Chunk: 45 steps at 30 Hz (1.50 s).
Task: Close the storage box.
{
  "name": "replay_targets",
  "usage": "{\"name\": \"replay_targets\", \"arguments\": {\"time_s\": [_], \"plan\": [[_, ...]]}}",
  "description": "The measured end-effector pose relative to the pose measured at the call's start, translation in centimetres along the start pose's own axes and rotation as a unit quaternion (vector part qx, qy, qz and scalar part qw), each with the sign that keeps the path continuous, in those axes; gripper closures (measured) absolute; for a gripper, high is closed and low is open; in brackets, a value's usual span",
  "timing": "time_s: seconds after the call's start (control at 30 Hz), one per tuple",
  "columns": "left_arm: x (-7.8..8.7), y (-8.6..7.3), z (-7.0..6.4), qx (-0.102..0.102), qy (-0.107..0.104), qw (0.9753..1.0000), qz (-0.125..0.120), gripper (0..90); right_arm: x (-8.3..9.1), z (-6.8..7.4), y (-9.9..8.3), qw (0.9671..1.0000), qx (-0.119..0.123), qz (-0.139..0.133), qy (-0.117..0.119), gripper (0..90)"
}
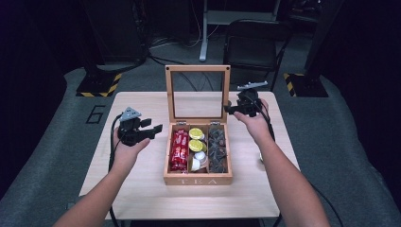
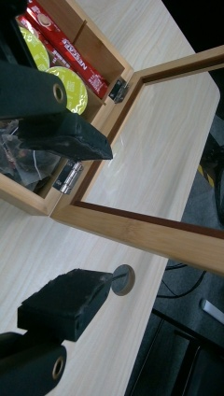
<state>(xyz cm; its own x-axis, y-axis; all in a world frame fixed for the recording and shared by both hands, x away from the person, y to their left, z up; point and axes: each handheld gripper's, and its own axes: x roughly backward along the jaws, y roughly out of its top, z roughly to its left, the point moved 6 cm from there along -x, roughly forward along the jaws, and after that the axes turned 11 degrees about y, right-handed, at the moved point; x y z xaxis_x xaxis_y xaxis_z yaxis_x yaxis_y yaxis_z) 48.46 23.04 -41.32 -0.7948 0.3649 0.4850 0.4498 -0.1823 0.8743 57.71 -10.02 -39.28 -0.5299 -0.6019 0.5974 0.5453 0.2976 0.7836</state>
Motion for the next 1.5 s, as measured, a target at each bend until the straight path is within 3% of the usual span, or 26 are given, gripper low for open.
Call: {"name": "replay_targets", "arguments": {"time_s": [0.27, 0.4, 0.47, 0.63, 0.77, 0.83, 1.1, 1.13, 1.27, 1.3, 1.33, 1.5], "plan": [[-0.2, -0.2, -0.1, -0.001, -0.002, 1.0, 0.003, 42.1, -0.6, 0.3, 0.9, 1.0, 0.002, -0.002, -0.005, 33.3], [-0.2, -0.3, -0.1, 0.001, -0.003, 1.0, 0.006, 42.1, -1.3, -0.3, 0.9, 0.9999, -0.006, -0.001, -0.01, 33.3], [-0.2, -0.3, -0.1, -0.002, -0.004, 1.0, 0.005, 42.1, -1.7, -0.6, 0.7, 0.9997, -0.024, -0.001, -0.011, 33.2], [-0.3, -0.3, 0.0, -0.002, -0.004, 1.0, 0.005, 42.1, -2.7, -1.2, 0.2, 0.9997, -0.017, 0.013, -0.011, 32.6], [-0.5, -0.5, 0.2, -0.001, -0.002, 1.0, 0.008, 42.1, -3.1, -1.3, 0.4, 0.9996, -0.025, 0.007, -0.011, 32.8], [-0.5, -0.5, 0.2, 0.0, -0.003, 1.0, 0.009, 42.1, -3.3, -1.6, 0.5, 0.9999, -0.01, 0.005, -0.011, 32.9], [-0.1, -0.5, 0.5, 0.004, 0.002, 1.0, 0.006, 42.1, -3.9, -2.0, 0.5, 0.9998, -0.015, -0.002, -0.015, 33.1], [0.0, -0.5, 0.5, 0.003, 0.002, 1.0, 0.007, 42.1, -4.0, -1.8, 0.5, 0.9996, -0.025, -0.001, -0.014, 33.1], [0.1, -0.6, 0.9, 0.007, 0.008, 0.9999, 0.006, 42.1, -4.6, -1.6, 0.7, 0.9998, -0.018, -0.002, -0.013, 33.1], [0.2, -0.7, 0.9, 0.01, 0.008, 0.9999, 0.008, 42.1, -4.7, -1.4, 0.7, 0.9995, -0.027, -0.004, -0.013, 33.0], [0.2, -0.7, 0.9, 0.01, 0.009, 0.9999, 0.008, 42.1, -4.9, -1.4, 0.8, 0.9998, -0.016, -0.003, -0.012, 33.0], [0.4, -0.8, 1.1, 0.007, 0.009, 0.9999, 0.008, 42.1, -5.4, -1.1, 0.8, 0.9999, -0.01, -0.002, -0.006, 33.0]]}}
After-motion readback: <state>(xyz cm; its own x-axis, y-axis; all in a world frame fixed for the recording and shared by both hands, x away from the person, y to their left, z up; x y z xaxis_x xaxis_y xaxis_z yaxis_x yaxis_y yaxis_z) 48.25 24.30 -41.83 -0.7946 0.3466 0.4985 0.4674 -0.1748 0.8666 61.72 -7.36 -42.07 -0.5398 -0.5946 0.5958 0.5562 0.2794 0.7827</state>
